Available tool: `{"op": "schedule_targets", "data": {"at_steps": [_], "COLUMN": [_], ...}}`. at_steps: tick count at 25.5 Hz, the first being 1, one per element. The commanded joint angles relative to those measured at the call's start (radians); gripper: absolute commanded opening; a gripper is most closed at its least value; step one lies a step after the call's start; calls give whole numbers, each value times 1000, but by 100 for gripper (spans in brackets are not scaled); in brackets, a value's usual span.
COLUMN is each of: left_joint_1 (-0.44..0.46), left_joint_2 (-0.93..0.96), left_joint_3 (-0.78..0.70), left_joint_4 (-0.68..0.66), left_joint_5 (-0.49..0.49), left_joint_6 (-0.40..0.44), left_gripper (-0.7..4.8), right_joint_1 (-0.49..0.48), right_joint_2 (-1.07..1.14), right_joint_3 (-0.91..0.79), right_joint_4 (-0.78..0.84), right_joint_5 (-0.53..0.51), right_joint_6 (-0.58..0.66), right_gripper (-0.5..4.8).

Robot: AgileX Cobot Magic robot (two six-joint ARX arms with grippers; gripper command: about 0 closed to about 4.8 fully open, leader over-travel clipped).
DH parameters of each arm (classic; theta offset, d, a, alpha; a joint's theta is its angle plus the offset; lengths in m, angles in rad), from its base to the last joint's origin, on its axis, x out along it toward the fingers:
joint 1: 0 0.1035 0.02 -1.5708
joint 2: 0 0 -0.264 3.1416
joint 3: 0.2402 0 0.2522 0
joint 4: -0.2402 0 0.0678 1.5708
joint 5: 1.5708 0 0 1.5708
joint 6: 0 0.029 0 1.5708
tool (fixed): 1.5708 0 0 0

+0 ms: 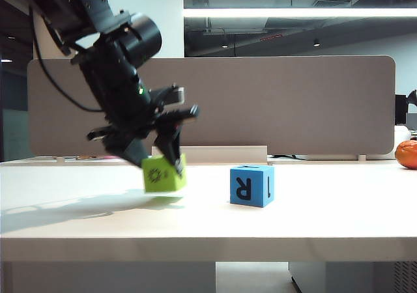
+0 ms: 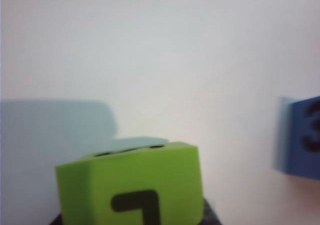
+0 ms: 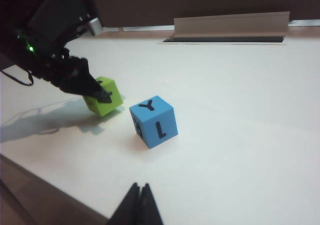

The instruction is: Stack one letter block on top of another letter block.

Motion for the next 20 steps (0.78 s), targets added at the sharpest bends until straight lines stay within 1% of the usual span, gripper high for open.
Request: {"op": "schedule_targets", "data": {"at_steps": [1, 3, 5, 7, 9, 11, 14, 20], "left_joint_1": [-4, -17, -30, -62, -95, -139, -188, -208], "left_joint_2": [-29, -31, -29, -29, -29, -27, -10, 45], "left_joint_3": [57, 109, 164, 214, 253, 286, 303, 303], "left_joint_4": [-11, -59, -119, -174, -201, -198, -151, -132], "left_joint_5": [71, 73, 69, 27, -22, -47, -47, -35], "left_joint_6": [12, 23, 60, 103, 117, 116, 116, 100], "left_gripper": [178, 177, 176, 176, 176, 176, 176, 178], "right_joint_1": [1, 1, 1, 1, 1, 1, 1, 1], "right_joint_2": [-1, -1, -1, -1, -1, -1, -1, 0], "right_joint_3": [-6, -6, -6, -6, -6, -6, -6, -6], "right_joint_4": [11, 10, 10, 10, 10, 10, 10, 10], "right_joint_5": [0, 0, 0, 1, 1, 1, 1, 1], "right_joint_6": [1, 1, 1, 1, 1, 1, 1, 1], "right_gripper": [-1, 0, -1, -1, -1, -1, -1, 0]}}
